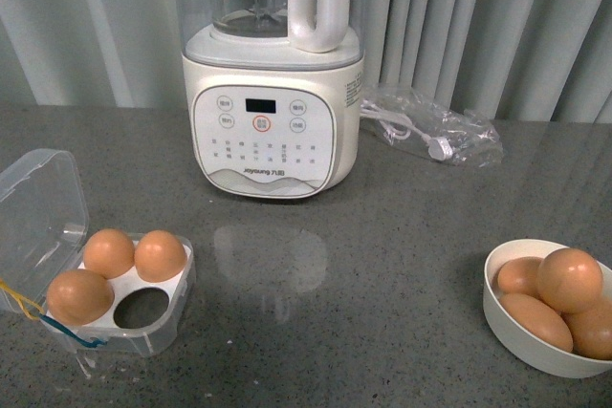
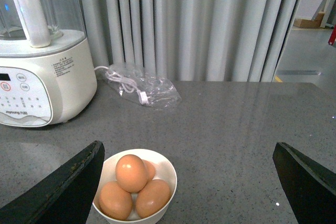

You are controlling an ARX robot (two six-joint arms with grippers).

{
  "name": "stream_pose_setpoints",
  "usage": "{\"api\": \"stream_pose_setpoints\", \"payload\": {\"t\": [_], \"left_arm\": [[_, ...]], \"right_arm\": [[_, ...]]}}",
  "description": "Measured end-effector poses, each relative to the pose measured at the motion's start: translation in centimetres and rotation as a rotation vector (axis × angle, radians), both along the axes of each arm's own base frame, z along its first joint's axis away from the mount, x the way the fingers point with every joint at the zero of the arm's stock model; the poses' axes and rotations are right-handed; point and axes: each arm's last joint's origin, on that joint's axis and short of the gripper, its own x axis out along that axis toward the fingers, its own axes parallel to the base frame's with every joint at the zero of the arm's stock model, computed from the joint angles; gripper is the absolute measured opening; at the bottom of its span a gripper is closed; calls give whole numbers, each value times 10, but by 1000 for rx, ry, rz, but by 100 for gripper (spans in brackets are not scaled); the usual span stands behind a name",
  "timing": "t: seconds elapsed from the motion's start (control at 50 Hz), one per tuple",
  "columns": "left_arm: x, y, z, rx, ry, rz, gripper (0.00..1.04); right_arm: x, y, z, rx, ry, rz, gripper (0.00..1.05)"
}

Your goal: Put egg into box

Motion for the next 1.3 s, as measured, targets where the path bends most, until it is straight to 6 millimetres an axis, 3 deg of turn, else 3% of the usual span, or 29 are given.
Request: {"api": "stream_pose_setpoints", "payload": {"t": [0.961,1.021,1.081,1.301], "left_arm": [[0,0,0,0,0,0,98],[0,0,0,0,0,0,98],[0,0,0,0,0,0,98],[0,0,0,0,0,0,98]], "right_arm": [[0,0,0,0,0,0,97],[0,0,-1,38,62,-43,97],[9,-1,1,88,197,-133,97],[42,-4,-6,74,268,-44,97]]}}
